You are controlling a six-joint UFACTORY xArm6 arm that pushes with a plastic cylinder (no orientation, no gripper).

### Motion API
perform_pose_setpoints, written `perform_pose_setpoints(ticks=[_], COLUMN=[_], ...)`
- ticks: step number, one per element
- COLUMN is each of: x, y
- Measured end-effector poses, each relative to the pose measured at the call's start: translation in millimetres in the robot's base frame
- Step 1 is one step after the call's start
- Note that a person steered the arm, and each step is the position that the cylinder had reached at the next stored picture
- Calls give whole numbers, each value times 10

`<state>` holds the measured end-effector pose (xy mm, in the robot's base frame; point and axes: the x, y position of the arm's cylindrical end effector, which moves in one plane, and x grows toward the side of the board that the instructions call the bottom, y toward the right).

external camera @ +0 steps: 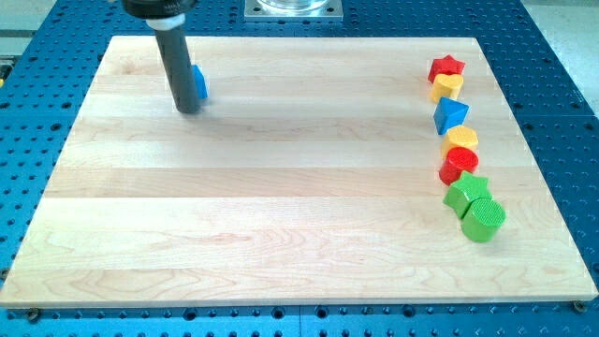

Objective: Move the cube to the top left corner side

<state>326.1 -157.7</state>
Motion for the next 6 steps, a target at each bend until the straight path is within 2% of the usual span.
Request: perform_pose_setpoints(ticks=[1, 2, 3, 4, 5, 6], x=[-497, -394, -764, -851, -701, -552], y=[6, 272, 620, -159, -80, 333])
